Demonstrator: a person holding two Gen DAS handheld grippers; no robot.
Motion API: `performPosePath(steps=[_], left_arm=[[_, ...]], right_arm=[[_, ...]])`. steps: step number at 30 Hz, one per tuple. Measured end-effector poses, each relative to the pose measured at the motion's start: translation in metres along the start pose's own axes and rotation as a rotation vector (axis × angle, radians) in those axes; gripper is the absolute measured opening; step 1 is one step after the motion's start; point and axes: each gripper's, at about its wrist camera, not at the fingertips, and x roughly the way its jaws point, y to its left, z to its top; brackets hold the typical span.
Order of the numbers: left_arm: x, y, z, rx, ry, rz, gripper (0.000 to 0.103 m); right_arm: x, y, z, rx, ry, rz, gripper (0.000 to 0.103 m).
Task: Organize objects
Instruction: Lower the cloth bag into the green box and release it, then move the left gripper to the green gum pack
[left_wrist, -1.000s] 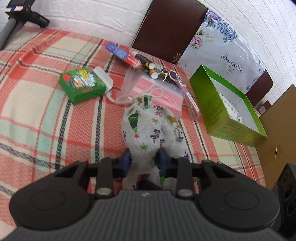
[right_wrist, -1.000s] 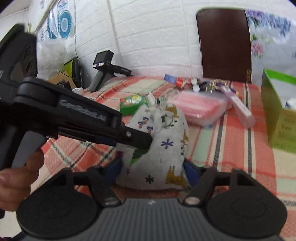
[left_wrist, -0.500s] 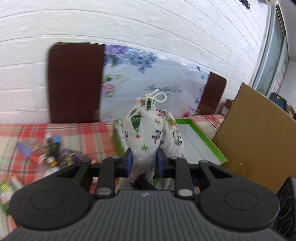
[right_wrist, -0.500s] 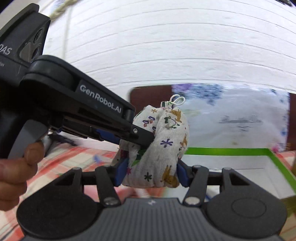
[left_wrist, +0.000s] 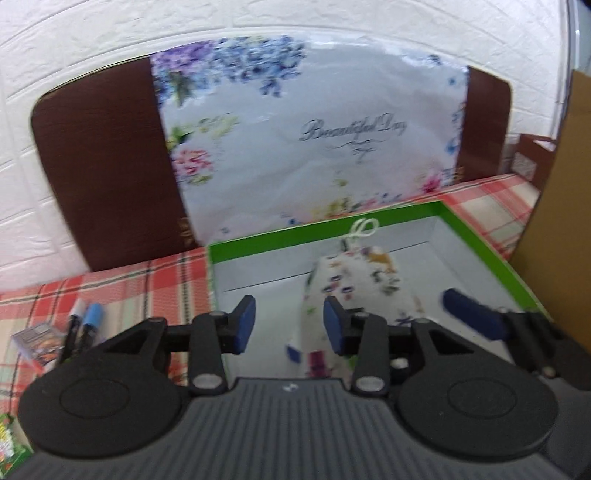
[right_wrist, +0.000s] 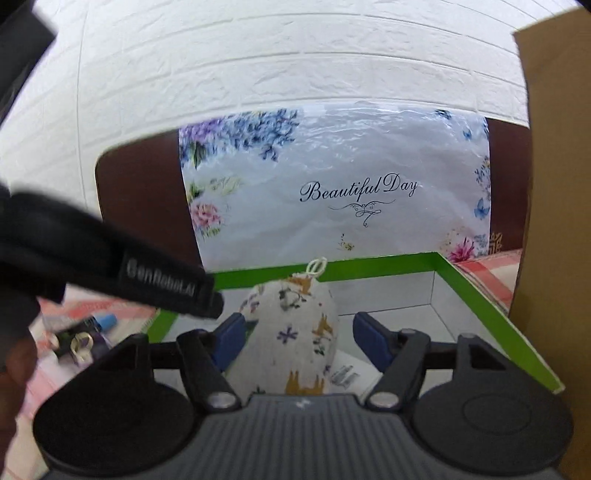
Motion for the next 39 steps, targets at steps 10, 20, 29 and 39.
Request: performPosePath(steps=[10, 20, 29, 39], left_arm=[[-0.046, 0.038, -0.03, -0.076, 0.032, 0.099, 0.044], [-0.106, 0.114, -0.101, -0.179, 0.09, 0.091, 0.044], [-0.112, 0.185, -0.156, -0.288, 0.147, 0.166, 0.044], [-0.111, 0.276, -0.183, -0.497, 0.147, 0.14, 0.043]], right_arm=[[-0.046, 0.021, -0.006, 0.024, -0.029, 0.024, 0.07], [-0.094, 0.089, -0.035, -0.043, -0.008, 0.144, 0.07], [-0.084, 0.167, -0.064, -0.18, 0.139, 0.275, 0.07], [-0.055, 0.258, -0.071, -0.355, 0.188, 0.436, 0.069]])
